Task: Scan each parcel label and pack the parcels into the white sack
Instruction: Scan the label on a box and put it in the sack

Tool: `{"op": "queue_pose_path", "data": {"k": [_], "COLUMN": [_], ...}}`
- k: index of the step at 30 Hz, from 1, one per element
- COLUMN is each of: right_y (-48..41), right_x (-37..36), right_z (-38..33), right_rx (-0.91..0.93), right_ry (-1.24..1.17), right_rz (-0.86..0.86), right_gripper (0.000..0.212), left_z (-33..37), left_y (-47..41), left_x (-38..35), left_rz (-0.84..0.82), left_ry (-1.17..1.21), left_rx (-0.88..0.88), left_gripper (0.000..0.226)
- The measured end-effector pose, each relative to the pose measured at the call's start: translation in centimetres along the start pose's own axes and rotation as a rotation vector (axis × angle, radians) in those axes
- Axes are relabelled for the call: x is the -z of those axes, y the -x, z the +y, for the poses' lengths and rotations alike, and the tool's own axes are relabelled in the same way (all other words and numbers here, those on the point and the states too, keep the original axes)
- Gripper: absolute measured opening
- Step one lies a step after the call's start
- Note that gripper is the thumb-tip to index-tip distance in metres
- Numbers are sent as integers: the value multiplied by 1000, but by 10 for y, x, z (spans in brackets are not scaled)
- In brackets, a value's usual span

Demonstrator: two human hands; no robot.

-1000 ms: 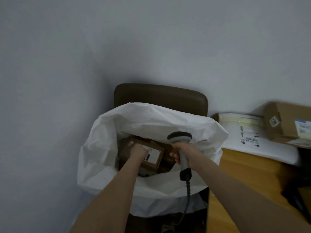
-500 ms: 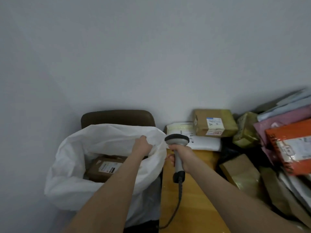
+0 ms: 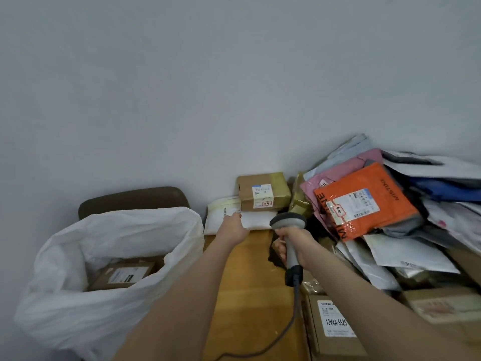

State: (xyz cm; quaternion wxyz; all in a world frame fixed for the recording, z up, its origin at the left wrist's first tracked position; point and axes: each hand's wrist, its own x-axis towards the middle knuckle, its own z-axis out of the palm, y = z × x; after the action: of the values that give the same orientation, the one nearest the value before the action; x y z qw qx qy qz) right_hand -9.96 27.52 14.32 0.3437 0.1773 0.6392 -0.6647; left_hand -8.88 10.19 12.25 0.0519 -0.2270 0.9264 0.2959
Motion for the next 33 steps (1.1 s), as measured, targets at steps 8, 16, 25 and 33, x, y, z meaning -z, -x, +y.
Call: {"op": "queue_pose_path", "data": {"k": [8,16,25,33], "right_y": [-38,-116,-201,-227], "right_x": [18,4,-17,-22], "right_z": [-25,-69,-105,-116], "right_rx": [40,19,226,159], "right_ry": [26,80,189,160], "right_rz": [131,215,354,267], "right_gripper": [13,17,25,23], "left_z": [20,19,-16,-23], "left_y": [-39,-126,-208,-226], "left_x": [-14,-18,-32,-44], "left_rz": [-33,-73,-1,-196], "left_ry": [-22,35,319,796], "left_rx": [-6,-5,239,483], "left_gripper": [54,46,64,58]}}
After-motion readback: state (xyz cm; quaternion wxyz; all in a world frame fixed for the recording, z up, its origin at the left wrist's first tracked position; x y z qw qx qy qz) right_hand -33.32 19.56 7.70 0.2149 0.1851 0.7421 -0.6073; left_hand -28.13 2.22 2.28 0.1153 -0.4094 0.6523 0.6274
